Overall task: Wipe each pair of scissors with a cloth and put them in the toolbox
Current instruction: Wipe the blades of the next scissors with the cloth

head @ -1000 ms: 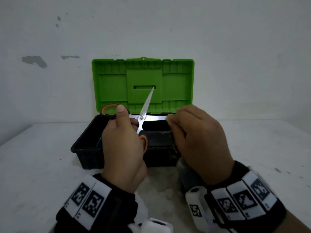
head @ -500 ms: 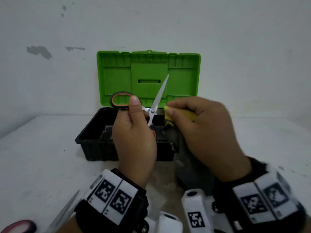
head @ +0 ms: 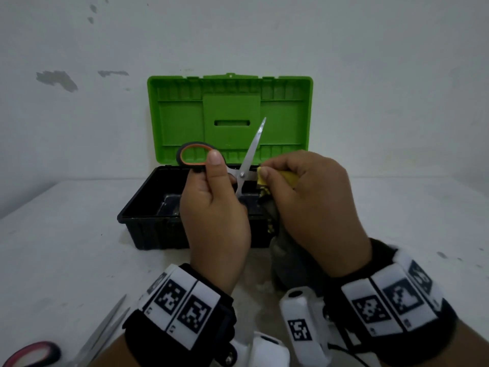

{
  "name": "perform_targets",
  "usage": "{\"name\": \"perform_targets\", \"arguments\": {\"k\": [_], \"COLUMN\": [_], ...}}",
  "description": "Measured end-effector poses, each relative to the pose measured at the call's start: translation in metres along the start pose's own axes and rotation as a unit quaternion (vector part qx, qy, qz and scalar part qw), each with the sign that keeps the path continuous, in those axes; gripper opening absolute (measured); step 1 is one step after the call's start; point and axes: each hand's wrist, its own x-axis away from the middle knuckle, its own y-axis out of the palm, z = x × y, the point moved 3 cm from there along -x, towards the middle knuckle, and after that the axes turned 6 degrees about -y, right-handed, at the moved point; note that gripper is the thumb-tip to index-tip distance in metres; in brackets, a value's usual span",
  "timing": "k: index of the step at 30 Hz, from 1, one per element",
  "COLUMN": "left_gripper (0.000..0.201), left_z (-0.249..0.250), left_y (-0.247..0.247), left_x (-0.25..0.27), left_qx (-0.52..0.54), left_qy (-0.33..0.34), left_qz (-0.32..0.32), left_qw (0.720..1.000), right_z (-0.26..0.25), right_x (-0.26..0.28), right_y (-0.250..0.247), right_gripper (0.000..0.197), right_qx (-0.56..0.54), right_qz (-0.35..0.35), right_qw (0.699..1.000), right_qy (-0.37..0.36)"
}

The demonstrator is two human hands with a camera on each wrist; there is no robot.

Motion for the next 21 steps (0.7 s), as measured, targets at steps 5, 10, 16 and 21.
{"name": "perform_targets", "arguments": {"k": [5, 10, 16, 21], "left_gripper": [0.043, 0.044, 0.044, 0.047], "left_z": [0.003, 0.012, 0.022, 0.03], "left_y": [0.0, 0.0, -0.004, -0.009], "left_x": [0.0, -0.002, -0.014, -0.028], "left_qx": [-0.006, 0.033, 0.065, -0.001], "left_qy": [-0.003, -0.037, -0.093, -0.088], "left_qz": [0.002, -0.006, -0.027, -0.095], "left_qw": [1.0, 0.999, 0.993, 0.992], "right_z": [0.001, -0.001, 0.036, 0.051], "right_x": [0.0, -0.002, -0.006, -0.02], "right_y": [-0.002, -0.004, -0.013, -0.048], "right_gripper": [0.008, 0.006, 0.004, 0.005], "right_qx": [-0.013, -0.017, 0.039, 0.015], "right_qz": [-0.009, 0.006, -0.029, -0.016], "right_qw": [1.0, 0.999, 0.999, 0.999], "right_qy": [0.013, -0.026, -0.012, 0.041]}}
